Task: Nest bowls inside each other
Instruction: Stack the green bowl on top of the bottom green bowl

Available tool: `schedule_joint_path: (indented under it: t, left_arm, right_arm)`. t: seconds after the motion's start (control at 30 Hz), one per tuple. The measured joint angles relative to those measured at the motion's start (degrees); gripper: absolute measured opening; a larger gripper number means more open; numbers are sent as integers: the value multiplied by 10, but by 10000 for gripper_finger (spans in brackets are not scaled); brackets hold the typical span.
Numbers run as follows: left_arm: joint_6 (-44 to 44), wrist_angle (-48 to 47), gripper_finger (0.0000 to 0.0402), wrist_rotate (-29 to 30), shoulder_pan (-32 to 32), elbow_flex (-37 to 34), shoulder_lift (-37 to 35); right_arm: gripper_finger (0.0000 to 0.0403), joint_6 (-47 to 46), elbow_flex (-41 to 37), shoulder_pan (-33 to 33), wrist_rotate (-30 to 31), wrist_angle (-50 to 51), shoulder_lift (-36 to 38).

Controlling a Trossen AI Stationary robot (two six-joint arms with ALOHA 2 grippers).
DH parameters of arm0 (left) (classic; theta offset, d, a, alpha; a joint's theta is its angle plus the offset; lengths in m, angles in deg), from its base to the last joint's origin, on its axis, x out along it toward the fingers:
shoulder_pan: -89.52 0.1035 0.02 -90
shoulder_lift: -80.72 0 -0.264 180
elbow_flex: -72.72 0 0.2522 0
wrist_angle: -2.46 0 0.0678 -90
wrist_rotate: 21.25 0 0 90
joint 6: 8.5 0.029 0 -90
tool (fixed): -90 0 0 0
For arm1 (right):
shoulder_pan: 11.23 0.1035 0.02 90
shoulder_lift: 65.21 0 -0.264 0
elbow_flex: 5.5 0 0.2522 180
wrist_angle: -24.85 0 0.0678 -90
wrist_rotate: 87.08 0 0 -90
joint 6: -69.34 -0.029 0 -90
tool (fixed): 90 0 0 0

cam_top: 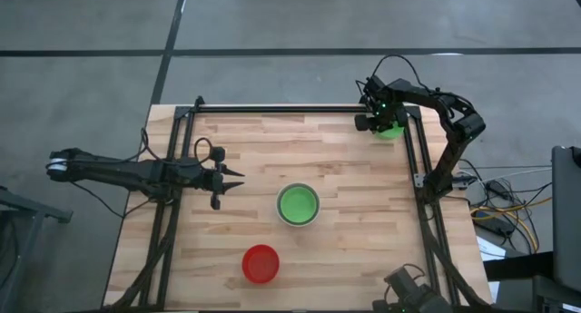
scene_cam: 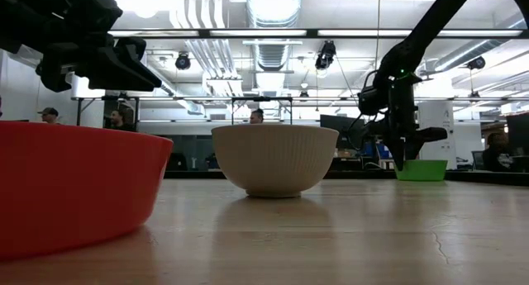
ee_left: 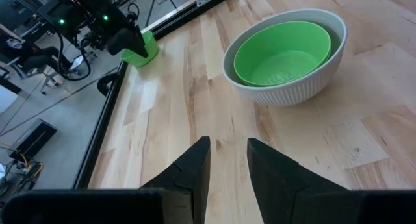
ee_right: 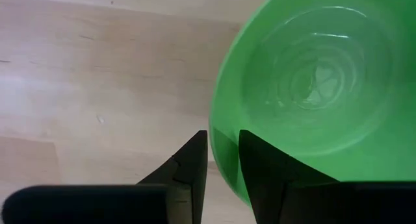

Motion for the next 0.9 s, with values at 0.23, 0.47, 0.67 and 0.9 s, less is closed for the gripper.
schedule_joint_path:
  t: [0.23,0.47,0.67,0.9]
  left_arm:
    - [0,0,108,0,0,0,0]
    - [0,0,108,0,0,0,0]
    - [0,0,108,0,0,0,0]
    - [0,0,108,0,0,0,0]
  right_arm:
    - [22,0,-2,0,3,0,0]
    - [13,0,-2,0,4,-2,2]
    - [12,0,1,2,3,-4,2]
    - [10,-8,11,4,-3,-11,34]
